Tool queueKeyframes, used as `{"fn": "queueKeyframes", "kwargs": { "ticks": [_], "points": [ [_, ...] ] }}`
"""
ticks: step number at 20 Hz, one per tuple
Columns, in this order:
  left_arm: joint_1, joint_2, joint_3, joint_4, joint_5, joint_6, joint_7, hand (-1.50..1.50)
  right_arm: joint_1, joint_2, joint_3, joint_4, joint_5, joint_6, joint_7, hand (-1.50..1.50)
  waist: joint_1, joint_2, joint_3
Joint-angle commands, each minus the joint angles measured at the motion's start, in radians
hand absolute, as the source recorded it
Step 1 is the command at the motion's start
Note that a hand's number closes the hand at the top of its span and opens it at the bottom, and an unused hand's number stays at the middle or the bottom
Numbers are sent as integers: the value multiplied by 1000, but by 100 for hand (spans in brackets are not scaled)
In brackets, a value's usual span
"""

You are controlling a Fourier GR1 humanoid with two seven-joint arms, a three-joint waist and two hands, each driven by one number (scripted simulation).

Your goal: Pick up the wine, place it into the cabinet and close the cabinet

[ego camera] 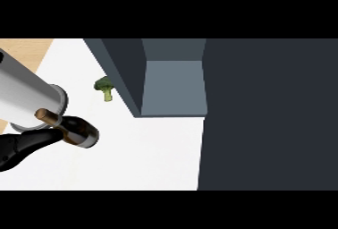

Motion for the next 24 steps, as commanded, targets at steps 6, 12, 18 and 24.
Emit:
{"fn": "queueKeyframes", "kwargs": {
  "ticks": [6, 12, 18, 24],
  "points": [
    [120, 38, 146, 23, 124, -66, -72, -150, 26, -32, -6, -268, -42, -33, 133, -150, 0, -1, 0],
    [213, 29, 221, 178, 218, -159, -267, -150, 19, -15, 35, -205, -11, -36, 89, -150, -3, 2, -1],
    [258, -21, 192, 211, 180, -145, -315, -150, 75, -37, 8, -222, -33, -26, 49, -150, -8, 1, 1],
    [356, -19, 238, 327, 251, -260, -477, -150, 44, -44, 33, -267, -20, -53, 118, -150, -5, 0, -1]
  ]
}}
